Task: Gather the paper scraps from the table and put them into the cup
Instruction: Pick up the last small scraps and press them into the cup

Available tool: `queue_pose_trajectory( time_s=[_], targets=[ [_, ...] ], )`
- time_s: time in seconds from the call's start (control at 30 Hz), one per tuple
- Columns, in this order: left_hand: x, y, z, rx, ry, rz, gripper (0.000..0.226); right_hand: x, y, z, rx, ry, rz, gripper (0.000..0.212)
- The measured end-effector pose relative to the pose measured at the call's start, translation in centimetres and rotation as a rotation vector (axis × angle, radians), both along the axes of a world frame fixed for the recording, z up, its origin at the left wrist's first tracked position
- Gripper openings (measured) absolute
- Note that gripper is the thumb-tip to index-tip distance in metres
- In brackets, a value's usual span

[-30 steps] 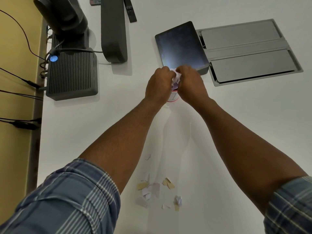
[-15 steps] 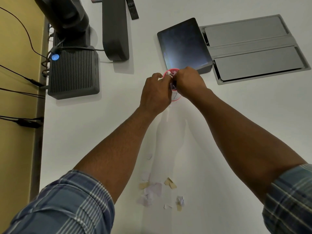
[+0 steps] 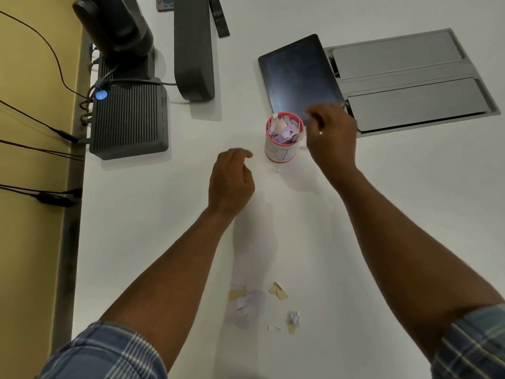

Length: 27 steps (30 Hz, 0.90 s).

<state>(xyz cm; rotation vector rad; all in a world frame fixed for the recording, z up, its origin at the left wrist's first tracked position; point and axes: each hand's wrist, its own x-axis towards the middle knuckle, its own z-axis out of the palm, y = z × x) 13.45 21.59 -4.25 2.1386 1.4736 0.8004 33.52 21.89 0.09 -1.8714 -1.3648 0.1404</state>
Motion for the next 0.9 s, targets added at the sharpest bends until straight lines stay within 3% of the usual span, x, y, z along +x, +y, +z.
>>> queue_pose_trajectory(
  time_s=[0.07, 0.17, 0.3, 0.4, 0.53, 0.63, 0.73, 0.8, 0.9],
  targets=[
    [-0.9, -1.3, -1.0, -0.047, 0.047, -0.001, 0.032, 0.1, -2.3, -1.2, 0.06, 0.119, -0.139, 0.021],
    [-1.2, -2.2, -2.5, -0.158, 0.144, -0.096, 0.038, 0.2, -4.6, -4.1, -0.135, 0.14, -0.168, 0.026],
    [-0.1, -2.4, -4.3, -0.31, 0.327, -0.263, 0.051, -0.8, -5.4, -7.7, -0.579, -0.031, 0.168, 0.041],
    [0.9, -2.5, -5.3, -0.301, 0.451, -0.338, 0.052, -2.1, -4.6, -8.9, -0.72, -0.169, 0.354, 0.051],
    [1.5, -3.2, -6.1, -0.351, 0.35, -0.233, 0.044, -2.9, -4.1, -9.6, -0.729, -0.305, 0.427, 0.051],
    [1.0, -4.2, -6.3, -0.272, 0.33, -0.25, 0.03, -2.9, -4.8, -9.9, -0.577, -0.412, 0.394, 0.035],
    [0.0, -5.1, -6.4, -0.178, 0.289, -0.292, 0.022, -1.7, -4.5, -10.0, -0.463, -0.267, 0.178, 0.027],
    [-0.7, -5.7, -6.5, -0.124, 0.362, -0.341, 0.023, -0.4, -3.0, -10.0, -0.45, -0.169, 0.044, 0.034],
    [-1.3, -6.5, -6.3, -0.11, 0.383, -0.362, 0.023, 1.2, -0.3, -10.2, -0.562, -0.118, 0.076, 0.05]
  ],
)
